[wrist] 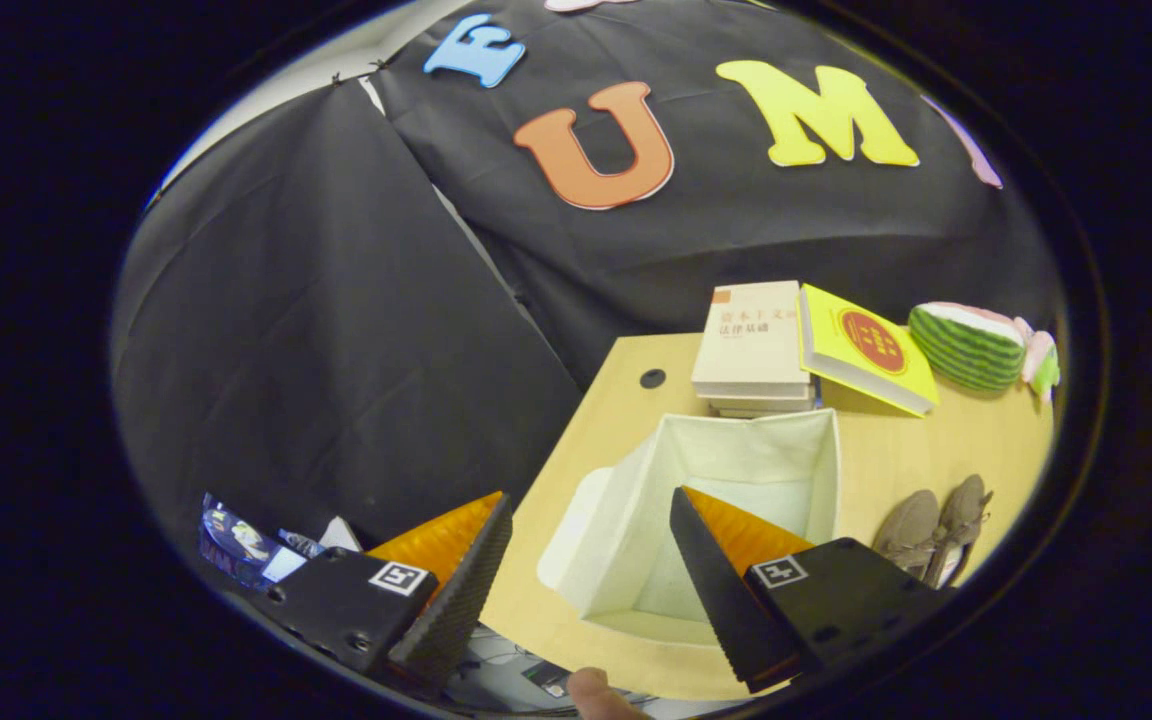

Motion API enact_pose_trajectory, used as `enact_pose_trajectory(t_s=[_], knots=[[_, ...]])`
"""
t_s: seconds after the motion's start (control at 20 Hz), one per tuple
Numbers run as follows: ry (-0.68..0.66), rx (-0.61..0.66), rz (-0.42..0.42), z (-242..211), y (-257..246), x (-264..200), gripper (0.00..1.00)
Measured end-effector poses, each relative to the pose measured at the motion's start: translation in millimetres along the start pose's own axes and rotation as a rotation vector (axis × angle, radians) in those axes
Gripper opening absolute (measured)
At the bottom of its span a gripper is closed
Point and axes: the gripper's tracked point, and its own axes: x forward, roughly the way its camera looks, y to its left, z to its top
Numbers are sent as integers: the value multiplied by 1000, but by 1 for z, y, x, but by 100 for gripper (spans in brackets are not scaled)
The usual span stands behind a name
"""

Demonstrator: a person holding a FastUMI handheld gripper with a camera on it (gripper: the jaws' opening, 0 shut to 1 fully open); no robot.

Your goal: Open the storage box then place both shoes into the box .Put the left shoe in first, then the right shoe, with the right side of both shoes facing outward in a uniform manner.

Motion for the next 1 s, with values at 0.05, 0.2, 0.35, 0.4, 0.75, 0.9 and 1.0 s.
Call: enact_pose_trajectory(t_s=[0.05,0.2,0.35,0.4,0.75,0.9,1.0], knots=[[10,-6,-22,-5,-15,-4,100],[29,24,-62,-17,-54,-11,100],[71,32,-110,-32,-99,-17,100],[88,38,-133,-38,-114,-19,100],[166,83,-275,-71,-197,-40,99],[200,112,-332,-89,-228,-44,98],[235,106,-385,-105,-251,-47,97]])
